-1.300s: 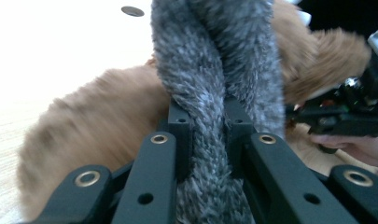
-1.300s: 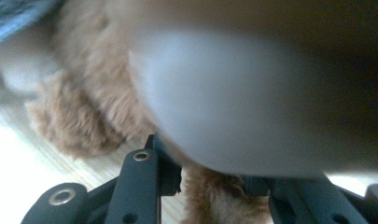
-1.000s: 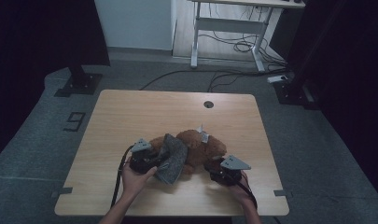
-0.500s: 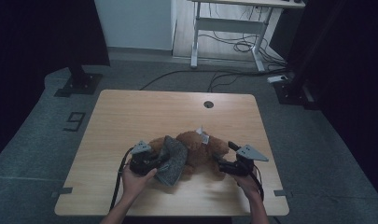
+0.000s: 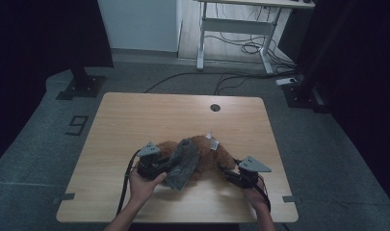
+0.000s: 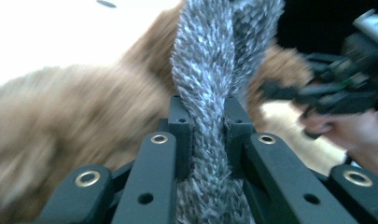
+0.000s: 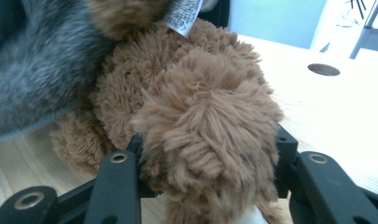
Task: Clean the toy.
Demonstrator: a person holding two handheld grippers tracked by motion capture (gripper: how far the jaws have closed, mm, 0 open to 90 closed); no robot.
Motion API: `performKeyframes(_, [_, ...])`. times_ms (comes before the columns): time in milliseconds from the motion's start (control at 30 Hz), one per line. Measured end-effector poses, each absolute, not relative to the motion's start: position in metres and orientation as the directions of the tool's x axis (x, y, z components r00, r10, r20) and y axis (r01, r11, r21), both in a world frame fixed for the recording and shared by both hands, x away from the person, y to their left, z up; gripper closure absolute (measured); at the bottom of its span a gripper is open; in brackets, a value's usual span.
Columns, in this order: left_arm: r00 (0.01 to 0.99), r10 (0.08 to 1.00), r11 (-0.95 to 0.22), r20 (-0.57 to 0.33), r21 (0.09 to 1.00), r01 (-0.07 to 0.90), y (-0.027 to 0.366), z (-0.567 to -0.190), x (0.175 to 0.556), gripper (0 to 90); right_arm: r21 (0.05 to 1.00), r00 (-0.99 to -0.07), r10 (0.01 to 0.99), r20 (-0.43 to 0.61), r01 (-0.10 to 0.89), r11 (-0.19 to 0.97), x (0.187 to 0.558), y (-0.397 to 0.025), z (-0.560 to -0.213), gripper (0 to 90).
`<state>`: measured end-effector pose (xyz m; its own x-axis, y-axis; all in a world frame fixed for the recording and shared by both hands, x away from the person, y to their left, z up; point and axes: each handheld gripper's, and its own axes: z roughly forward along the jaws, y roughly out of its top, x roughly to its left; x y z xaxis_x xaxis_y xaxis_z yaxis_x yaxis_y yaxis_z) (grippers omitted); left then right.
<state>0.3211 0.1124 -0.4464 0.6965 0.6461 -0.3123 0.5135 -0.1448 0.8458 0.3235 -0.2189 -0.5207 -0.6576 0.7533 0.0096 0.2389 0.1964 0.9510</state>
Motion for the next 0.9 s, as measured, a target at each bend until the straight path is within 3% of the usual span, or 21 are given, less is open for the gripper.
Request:
performKeyframes(233, [0.768, 0.577, -0.190, -0.278, 0.868, 0.458, 0.046, -0.415, 0.336, 77.7, 0.952, -0.666, 0.746, -0.010, 0.221, 0.210, 0.320, -0.216, -0.522, 52.2])
performKeyframes(467, [0.768, 0.602, -0.296, -0.218, 0.832, 0.469, -0.005, -0.440, 0.354, 77.5, 0.952, -0.675, 0.738, -0.019, 0.214, 0.221, 0.319, -0.217, -0.524, 52.8])
performKeyframes(633, [0.735, 0.637, -0.276, -0.231, 0.822, 0.498, 0.012, -0.456, 0.359, 77.6, 0.947, -0.675, 0.738, -0.023, 0.222, 0.233, 0.319, -0.217, -0.525, 53.4])
performKeyframes(900, [0.682, 0.701, -0.250, -0.208, 0.823, 0.509, 0.071, -0.454, 0.355, 77.7, 0.945, -0.676, 0.737, -0.011, 0.233, 0.227, 0.318, -0.219, -0.525, 53.7])
